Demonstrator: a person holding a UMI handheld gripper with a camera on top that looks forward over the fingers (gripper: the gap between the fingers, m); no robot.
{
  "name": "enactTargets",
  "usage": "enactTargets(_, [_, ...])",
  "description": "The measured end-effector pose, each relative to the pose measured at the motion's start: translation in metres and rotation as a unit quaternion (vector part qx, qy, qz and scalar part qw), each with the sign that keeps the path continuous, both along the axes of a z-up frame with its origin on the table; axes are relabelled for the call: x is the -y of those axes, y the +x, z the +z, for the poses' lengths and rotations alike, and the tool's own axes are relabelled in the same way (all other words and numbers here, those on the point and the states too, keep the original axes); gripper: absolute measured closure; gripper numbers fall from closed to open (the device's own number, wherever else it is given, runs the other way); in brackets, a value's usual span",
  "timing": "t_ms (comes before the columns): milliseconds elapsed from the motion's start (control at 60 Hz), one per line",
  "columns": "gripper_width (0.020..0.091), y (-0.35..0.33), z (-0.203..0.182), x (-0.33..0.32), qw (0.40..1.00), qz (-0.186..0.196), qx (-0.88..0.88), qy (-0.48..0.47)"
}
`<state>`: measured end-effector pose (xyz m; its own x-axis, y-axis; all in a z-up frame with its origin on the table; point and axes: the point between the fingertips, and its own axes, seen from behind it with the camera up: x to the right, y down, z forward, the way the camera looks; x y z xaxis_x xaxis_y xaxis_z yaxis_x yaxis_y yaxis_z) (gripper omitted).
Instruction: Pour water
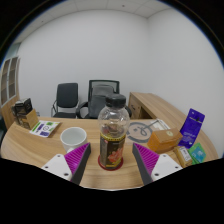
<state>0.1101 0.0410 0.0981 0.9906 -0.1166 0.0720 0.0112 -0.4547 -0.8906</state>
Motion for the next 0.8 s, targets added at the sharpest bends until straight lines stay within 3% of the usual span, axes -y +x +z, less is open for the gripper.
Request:
enactTargets(533, [0.0248, -0.127, 0.124, 0.273, 0.999, -0.027, -0.02, -0.04])
enactTargets(800, [0.0246, -0.158, 0.156, 0.332, 0.999, -0.028, -0.002, -0.025])
